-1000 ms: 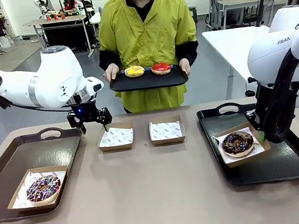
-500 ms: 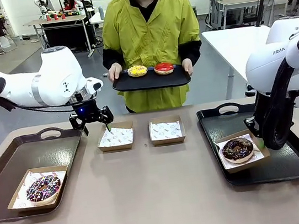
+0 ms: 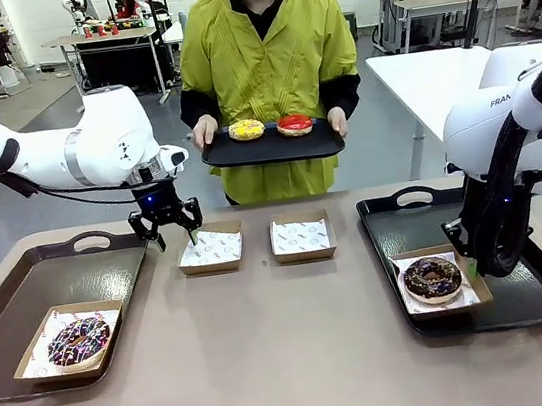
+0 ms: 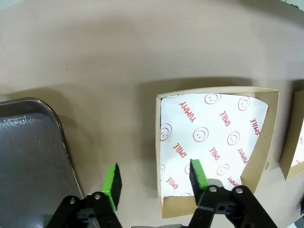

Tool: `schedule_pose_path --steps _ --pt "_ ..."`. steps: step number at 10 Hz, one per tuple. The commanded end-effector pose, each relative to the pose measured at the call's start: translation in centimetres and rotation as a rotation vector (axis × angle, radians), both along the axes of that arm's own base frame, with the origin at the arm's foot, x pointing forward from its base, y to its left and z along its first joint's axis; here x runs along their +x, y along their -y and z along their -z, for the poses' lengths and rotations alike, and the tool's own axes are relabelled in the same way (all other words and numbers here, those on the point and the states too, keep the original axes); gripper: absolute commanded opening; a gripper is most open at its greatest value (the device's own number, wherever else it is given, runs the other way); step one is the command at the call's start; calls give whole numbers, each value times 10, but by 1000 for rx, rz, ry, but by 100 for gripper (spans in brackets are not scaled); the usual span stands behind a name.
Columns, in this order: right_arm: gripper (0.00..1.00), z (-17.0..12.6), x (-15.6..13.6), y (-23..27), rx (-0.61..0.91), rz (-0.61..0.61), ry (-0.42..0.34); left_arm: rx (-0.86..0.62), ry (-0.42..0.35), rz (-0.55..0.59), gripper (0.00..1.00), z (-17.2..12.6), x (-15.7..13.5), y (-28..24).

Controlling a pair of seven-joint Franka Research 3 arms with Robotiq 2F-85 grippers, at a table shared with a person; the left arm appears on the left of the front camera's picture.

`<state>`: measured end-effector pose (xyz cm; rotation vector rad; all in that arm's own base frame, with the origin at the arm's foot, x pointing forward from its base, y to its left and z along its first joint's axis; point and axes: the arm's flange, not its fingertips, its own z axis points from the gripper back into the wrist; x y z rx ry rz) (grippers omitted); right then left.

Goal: Individually package the donuts and arrange them on the tray.
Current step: Place the picked Paper togo box on the Handle tray while simultaneously picking up another Paper togo box from the table with the other hand.

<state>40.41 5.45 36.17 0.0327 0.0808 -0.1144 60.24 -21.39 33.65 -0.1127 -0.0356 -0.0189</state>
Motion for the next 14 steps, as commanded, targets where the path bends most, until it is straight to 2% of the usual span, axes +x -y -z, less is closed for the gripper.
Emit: schedule_pose_path --steps 1,2,3,4,5,11,12,14 --pt "100 3 -1 3 1 -16 3 11 -31 -12 0 1 12 4" --pt "64 3 0 3 4 -16 3 13 -32 -9 0 1 12 5" --pt "100 3 -1 3 7 -15 4 17 -32 -6 14 1 13 5" --pt "100 4 -1 4 9 -15 2 17 -36 -10 5 3 14 4" --pt "100 4 -1 4 13 -17 0 18 -41 -8 0 4 14 4" --pt "100 -4 -8 9 59 -7 24 24 -34 -6 0 1 13 5" --pt "100 -21 -18 17 174 -19 45 1 -45 -3 0 -10 10 4" --pt "100 -64 -39 70 514 -19 77 -18 -8 46 0 -54 -1 9"
